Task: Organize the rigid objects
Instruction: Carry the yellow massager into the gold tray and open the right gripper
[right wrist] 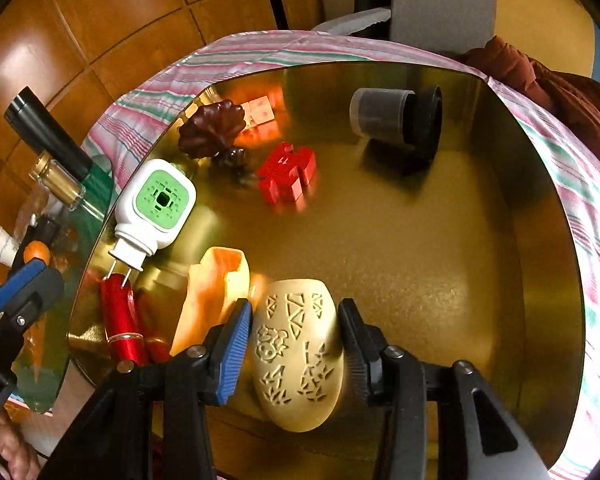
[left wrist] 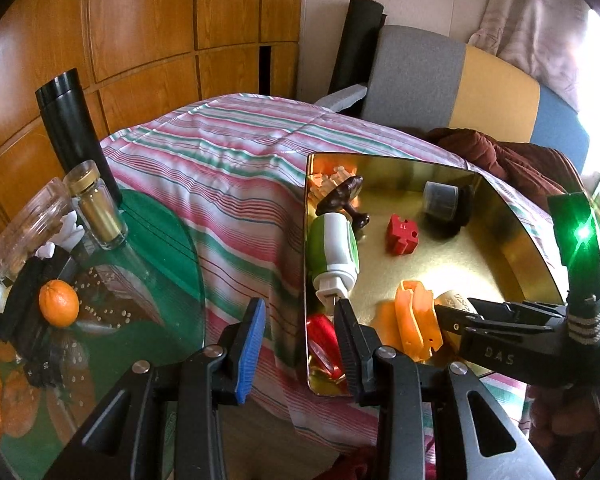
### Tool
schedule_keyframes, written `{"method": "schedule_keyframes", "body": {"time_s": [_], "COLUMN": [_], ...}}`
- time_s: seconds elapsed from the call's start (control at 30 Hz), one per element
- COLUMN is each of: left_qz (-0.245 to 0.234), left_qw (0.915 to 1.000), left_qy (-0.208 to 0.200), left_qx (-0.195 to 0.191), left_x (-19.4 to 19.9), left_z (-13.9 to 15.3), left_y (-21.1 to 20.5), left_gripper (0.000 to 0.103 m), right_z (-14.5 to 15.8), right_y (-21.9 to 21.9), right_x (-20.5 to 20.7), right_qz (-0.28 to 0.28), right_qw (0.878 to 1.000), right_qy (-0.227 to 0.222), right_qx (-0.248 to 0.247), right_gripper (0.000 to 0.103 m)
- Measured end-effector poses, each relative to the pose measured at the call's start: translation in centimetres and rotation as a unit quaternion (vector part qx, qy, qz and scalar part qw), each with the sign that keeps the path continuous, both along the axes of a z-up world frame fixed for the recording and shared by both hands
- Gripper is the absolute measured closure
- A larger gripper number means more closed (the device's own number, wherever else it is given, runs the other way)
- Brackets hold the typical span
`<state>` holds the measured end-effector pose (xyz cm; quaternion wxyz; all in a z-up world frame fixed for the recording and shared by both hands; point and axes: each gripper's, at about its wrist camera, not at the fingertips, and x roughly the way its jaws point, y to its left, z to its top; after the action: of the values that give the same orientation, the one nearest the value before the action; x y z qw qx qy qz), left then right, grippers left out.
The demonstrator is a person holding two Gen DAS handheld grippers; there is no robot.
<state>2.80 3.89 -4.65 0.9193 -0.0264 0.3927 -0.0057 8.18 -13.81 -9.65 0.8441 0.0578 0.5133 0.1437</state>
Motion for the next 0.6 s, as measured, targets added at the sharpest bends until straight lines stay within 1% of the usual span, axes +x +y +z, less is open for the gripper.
{"method": "schedule_keyframes", "body": {"time_s": [0.07,0.23,0.3,0.47,0.6], "left_qz": [0.001,0.0,-0.002,-0.012,-0.025], "left_qw": [1.0,1.0,1.0,0.9998,0.9994], "left_qy": [-0.003,-0.004,-0.004,-0.013,-0.018], "left_qx": [0.001,0.002,0.002,0.009,0.014], "left_x": [0.0,-0.1,-0.2,-0.6,-0.8], "left_z": [0.1,0.2,0.4,0.9,1.3], "left_y": [0.0,-0.1,-0.3,-1.0,-1.8], "left_gripper": [0.067,0.067,0.066,0.06,0.06], "right_z": [0.3,1.5,2.1,4.0,5.3], "right_y": [-0.2,-0.4,-0.7,-1.5,-2.5], "right_x": [-0.2,-1.2,-1.6,-2.9,-4.0], "right_qz": [-0.001,0.0,-0.003,-0.012,-0.021], "right_qw": [1.0,1.0,0.999,0.997,0.995], "right_qy": [-0.003,-0.024,-0.035,-0.07,-0.096], "right_qx": [0.004,-0.01,-0.016,-0.022,-0.03], "right_gripper": [0.058,0.057,0.057,0.057,0.057]}}
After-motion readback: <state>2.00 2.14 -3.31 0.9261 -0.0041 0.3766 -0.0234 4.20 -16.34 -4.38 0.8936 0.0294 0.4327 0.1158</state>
